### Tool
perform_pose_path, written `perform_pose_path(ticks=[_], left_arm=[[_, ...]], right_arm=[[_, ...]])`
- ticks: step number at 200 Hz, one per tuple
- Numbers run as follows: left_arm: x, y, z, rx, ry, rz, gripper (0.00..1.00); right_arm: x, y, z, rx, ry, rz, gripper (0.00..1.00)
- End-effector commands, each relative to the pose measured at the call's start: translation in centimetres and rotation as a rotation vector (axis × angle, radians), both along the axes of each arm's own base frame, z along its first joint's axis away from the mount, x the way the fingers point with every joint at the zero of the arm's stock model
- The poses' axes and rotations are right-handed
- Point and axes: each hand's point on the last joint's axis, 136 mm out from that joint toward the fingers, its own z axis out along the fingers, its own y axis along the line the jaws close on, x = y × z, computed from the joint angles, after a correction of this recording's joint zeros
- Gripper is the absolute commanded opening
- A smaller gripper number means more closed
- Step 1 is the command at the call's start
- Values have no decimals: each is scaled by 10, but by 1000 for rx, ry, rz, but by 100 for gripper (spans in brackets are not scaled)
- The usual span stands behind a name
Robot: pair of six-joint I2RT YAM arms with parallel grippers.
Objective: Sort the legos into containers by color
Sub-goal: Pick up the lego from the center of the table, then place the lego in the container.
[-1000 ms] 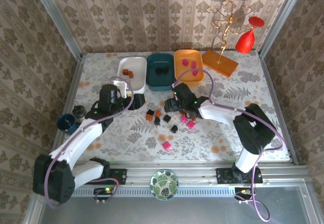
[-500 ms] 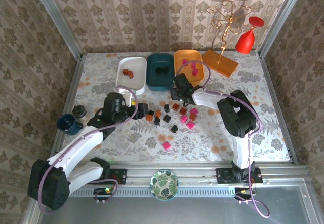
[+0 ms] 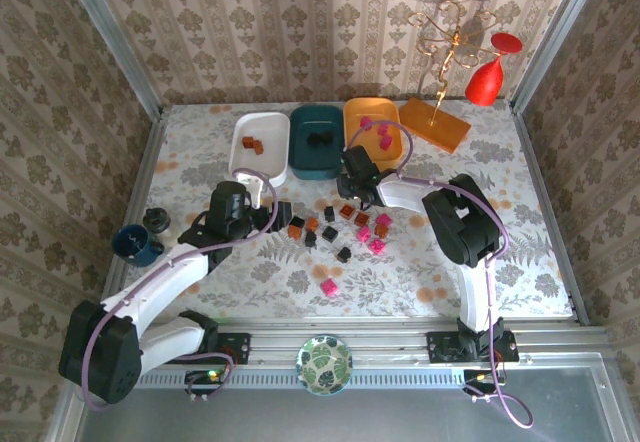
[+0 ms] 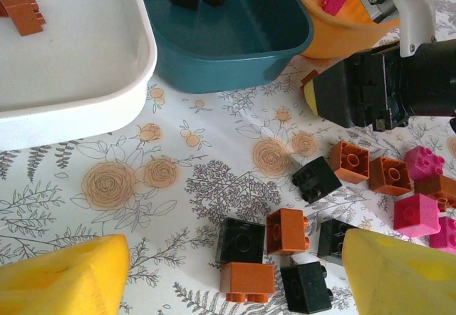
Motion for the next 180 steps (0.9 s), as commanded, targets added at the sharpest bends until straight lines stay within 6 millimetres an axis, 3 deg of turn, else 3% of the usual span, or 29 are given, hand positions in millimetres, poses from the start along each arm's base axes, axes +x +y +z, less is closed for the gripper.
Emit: perform_pose_path(ticks=[1,38,72,85,113,144,180], left_arm=[[2,3,-6,18,-16,7,80],[0,5,-10,20,-12,13,80],[2,10,-11,15,-12,30,80],[2,12,-12,3,-8,40,80],[11,42,-12,-33,0,152,80],[11,69,-13,-37,-16,249,81],[10,81,-12,-27,-39,292,81]], right_arm=[[-1,1,-10,1,17,21,35],[-8,-3,10,18,-17,27,36],[-26,3,62,99,-103,69,38],[-31,20,78,159,-130,107,38],[-30,66,98,251,-174,174,40],[-11,124,114,380,-203,227,40],[16,176,122,494,-227,264,40]])
